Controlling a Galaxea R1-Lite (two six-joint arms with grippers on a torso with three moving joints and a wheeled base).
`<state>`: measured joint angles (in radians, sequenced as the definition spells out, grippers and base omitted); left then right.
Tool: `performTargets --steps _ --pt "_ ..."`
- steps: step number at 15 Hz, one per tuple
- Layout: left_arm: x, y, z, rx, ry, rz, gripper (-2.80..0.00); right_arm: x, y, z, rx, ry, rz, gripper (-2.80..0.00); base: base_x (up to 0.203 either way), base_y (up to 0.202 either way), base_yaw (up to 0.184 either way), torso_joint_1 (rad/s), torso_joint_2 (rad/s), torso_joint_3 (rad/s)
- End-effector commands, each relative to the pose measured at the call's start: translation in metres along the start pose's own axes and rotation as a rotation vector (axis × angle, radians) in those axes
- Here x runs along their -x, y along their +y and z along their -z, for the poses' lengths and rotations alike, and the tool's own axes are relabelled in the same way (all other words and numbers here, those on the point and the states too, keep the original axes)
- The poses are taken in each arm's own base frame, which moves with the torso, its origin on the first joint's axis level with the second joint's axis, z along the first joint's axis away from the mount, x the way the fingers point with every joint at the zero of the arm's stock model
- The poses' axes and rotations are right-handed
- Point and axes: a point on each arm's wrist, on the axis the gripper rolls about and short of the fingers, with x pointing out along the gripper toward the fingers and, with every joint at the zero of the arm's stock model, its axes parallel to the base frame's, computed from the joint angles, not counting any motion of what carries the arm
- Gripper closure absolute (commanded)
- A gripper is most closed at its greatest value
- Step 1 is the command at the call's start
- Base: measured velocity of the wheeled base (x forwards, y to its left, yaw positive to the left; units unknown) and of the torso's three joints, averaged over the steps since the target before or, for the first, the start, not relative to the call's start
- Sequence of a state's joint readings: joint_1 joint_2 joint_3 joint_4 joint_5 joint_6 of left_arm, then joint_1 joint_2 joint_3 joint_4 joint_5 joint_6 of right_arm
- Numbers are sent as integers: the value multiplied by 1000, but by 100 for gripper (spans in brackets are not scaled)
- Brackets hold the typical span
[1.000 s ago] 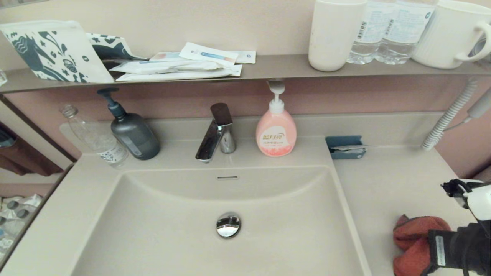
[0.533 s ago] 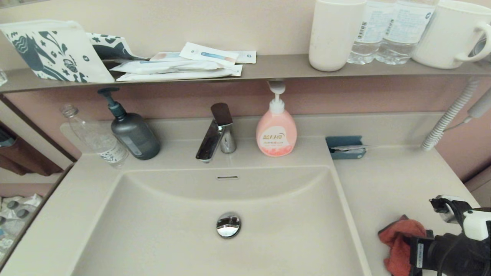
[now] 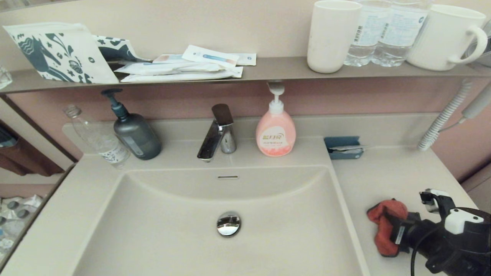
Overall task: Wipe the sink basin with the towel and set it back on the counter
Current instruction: Wipe the sink
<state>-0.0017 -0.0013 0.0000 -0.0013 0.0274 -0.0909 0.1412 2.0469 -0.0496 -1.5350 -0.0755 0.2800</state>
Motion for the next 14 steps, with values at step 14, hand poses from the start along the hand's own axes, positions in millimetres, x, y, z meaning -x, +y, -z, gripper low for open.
performTargets --steps 14 --pt "0 0 0 1 1 0 0 -53 13 -24 37 -119 12 0 0 0 0 0 0 0"
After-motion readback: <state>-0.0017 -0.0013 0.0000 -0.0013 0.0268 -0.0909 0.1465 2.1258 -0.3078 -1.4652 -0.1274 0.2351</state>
